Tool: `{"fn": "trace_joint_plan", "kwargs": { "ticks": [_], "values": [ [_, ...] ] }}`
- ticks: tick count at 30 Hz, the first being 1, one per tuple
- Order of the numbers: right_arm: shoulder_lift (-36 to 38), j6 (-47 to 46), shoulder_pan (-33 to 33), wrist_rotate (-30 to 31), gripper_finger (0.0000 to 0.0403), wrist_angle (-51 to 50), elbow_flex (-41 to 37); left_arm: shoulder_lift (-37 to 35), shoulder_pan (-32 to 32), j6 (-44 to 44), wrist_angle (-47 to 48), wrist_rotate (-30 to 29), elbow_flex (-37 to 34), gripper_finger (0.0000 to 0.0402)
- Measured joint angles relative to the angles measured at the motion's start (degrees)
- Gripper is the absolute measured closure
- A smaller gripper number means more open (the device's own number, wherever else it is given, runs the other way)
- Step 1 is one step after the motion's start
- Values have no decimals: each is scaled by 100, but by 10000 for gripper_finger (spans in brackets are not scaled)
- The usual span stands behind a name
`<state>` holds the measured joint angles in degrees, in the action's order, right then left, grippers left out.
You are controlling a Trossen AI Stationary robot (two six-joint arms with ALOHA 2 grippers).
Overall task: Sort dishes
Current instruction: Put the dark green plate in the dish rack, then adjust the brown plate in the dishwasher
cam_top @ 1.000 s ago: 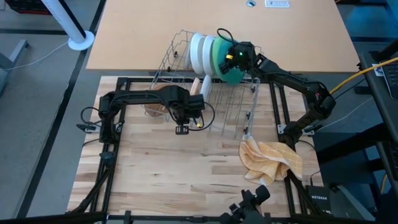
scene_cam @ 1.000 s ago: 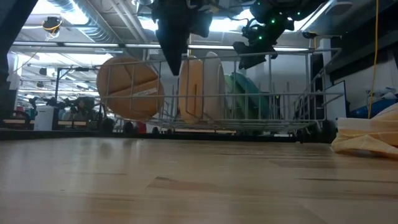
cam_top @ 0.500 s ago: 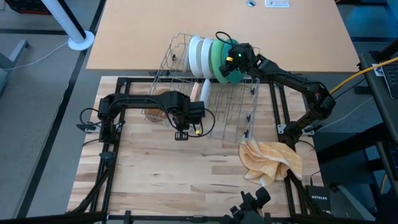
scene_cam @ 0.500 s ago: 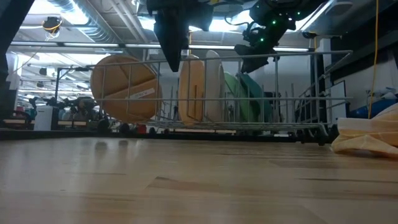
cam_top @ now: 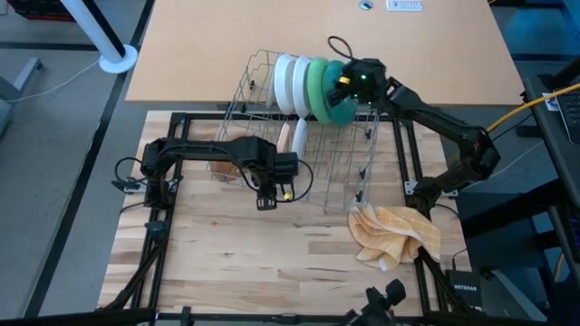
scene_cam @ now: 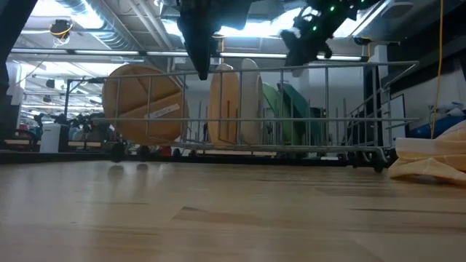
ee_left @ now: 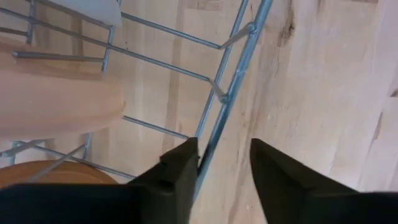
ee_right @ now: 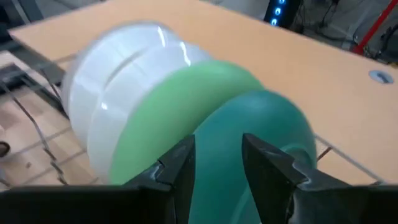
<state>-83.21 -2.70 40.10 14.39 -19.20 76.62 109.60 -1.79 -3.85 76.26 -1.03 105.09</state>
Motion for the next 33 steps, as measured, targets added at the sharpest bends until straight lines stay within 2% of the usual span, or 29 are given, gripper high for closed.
{"fn": "trace_joint_plan", "kwargs": {
  "ticks": [5, 12, 16, 27, 29, 33],
  "values": [
    [375, 1, 0, 3, 265, 4, 2, 0, 168, -407, -17, -27, -1, 232],
    [802, 13, 0, 7, 265, 3, 2, 0, 339, -1516, -8, 294, 22, 234],
    [964, 13, 0, 8, 265, 2, 2, 0, 375, -1984, 55, 683, 330, 234],
    [1035, 9, 0, -63, 265, -377, 4, 6, 383, -2020, 197, 814, 1459, 233],
    [1038, 6, 0, -194, 265, -501, 4, 7, 331, -2008, 323, 690, 1625, 233],
    [1038, 5, 0, -650, 265, -668, 4, 15, 176, -2245, 810, 21, 1866, 233]
  ]
}}
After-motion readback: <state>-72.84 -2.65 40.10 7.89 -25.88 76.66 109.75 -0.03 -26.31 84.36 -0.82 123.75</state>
